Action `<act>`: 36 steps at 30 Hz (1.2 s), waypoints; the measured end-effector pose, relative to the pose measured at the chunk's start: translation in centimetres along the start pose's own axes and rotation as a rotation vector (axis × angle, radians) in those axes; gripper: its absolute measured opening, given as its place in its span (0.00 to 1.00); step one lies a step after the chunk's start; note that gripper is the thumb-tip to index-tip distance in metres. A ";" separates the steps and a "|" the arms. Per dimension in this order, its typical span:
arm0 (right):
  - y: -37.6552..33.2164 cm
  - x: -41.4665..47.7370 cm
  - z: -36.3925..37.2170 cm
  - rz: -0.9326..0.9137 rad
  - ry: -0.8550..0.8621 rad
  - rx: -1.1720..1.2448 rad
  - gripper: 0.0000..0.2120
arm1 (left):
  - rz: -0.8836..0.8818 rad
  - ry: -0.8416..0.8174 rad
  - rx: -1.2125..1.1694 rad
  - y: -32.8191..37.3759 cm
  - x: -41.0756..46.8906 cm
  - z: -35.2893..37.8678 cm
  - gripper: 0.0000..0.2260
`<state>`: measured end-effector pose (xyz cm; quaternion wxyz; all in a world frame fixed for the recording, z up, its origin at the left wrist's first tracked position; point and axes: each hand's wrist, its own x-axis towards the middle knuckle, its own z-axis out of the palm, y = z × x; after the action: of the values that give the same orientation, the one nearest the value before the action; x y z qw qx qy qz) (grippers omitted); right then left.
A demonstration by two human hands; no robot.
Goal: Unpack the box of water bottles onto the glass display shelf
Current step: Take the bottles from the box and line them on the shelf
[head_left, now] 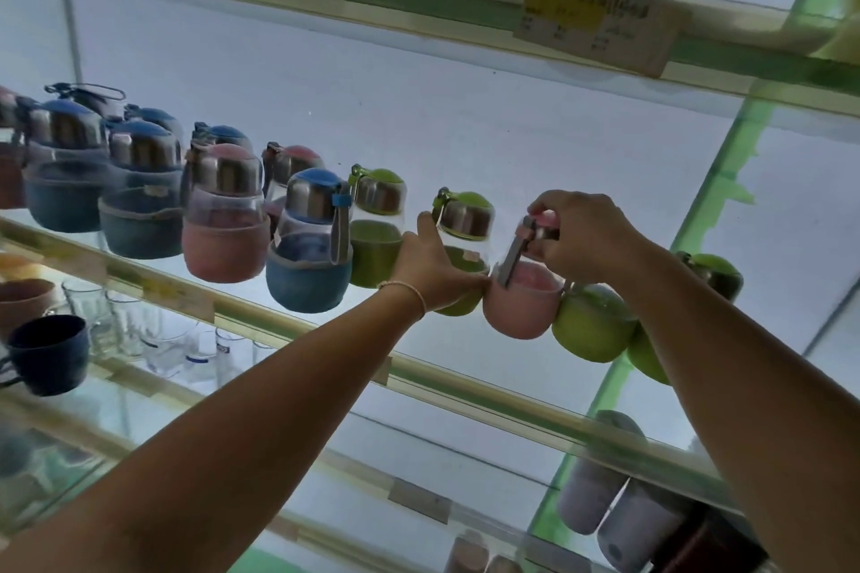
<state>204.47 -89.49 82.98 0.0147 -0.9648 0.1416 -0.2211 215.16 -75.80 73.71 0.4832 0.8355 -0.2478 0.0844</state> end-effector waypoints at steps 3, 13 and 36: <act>-0.2 -0.2 0.5 0.025 0.033 0.049 0.20 | -0.006 0.019 0.023 0.1 -0.1 -0.1 0.43; -2.5 -0.3 1.2 0.023 0.104 0.100 0.21 | 0.067 0.089 0.001 -0.6 -3.8 -3.2 0.37; -3.5 0.7 3.9 -0.043 0.273 0.390 0.14 | 0.162 0.040 -0.108 -0.9 -6.3 -3.7 0.33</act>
<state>207.68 -86.46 80.05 0.1765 -0.9077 0.0763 -0.3729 210.59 -70.20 72.55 0.5239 0.7835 -0.3094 0.1263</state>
